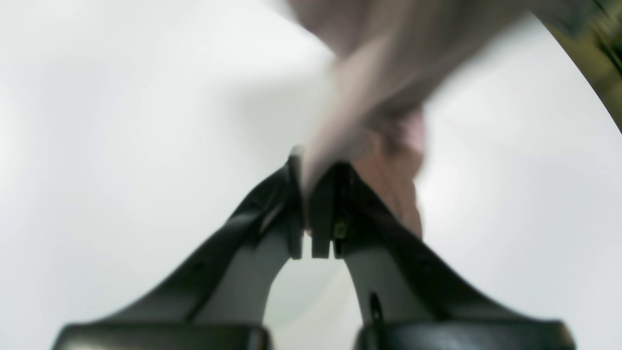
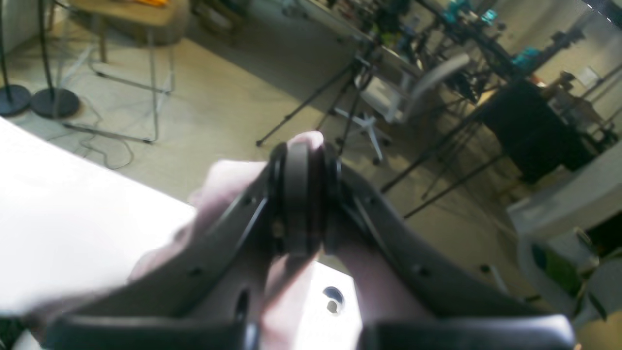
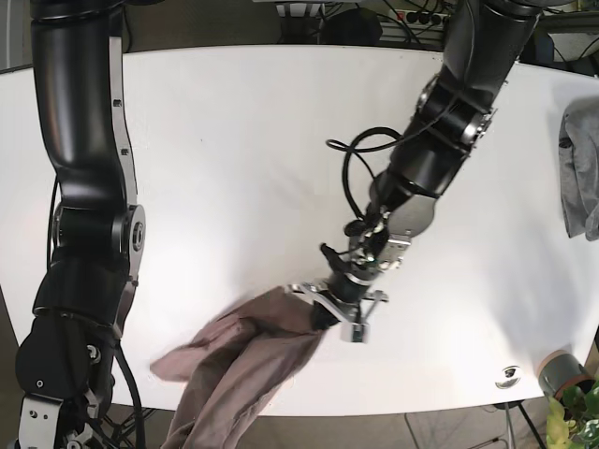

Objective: Fold the T-shirt properly

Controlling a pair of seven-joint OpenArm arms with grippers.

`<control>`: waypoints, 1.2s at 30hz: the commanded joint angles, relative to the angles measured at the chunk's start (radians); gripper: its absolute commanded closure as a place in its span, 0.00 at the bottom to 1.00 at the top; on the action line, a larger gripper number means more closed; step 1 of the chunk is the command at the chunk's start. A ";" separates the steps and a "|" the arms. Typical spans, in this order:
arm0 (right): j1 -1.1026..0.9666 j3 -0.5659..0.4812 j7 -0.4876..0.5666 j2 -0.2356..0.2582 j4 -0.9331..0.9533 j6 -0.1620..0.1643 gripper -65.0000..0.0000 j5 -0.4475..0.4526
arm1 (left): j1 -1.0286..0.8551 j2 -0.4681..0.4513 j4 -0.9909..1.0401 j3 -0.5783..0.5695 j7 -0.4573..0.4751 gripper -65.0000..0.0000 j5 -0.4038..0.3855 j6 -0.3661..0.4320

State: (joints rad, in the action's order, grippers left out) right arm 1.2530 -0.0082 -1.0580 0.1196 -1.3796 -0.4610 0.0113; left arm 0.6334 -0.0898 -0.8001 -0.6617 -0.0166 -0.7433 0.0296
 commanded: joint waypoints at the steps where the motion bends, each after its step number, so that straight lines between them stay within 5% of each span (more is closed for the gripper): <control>1: 0.035 0.000 0.040 0.001 -0.007 0.009 0.97 0.014 | 0.036 -0.054 -0.091 0.036 -0.004 1.00 -0.005 -0.012; 8: 0.012 0.000 0.124 -0.002 0.058 0.075 0.97 0.014 | 0.046 -0.193 -0.311 0.207 -0.142 1.00 0.003 -0.012; 22: 0.053 -0.002 0.267 0.009 0.259 0.078 0.97 0.014 | 0.190 -0.365 -0.511 0.478 -0.374 1.00 0.003 -0.017; 32: 0.053 -0.003 0.266 0.010 0.259 0.078 0.97 0.014 | 0.316 -0.443 -0.522 0.488 -0.406 1.00 -0.005 -0.024; 36: 0.053 -0.002 0.264 0.010 0.259 0.078 0.97 0.014 | 0.289 -0.437 -0.560 0.486 -0.408 1.00 -0.005 -0.113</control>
State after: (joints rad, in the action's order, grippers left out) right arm 1.2572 -0.0139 -0.8268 0.1257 -1.1007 -0.3916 0.0223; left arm 0.9001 -0.5259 -1.3235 -0.1780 -0.4446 -0.7410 -0.0463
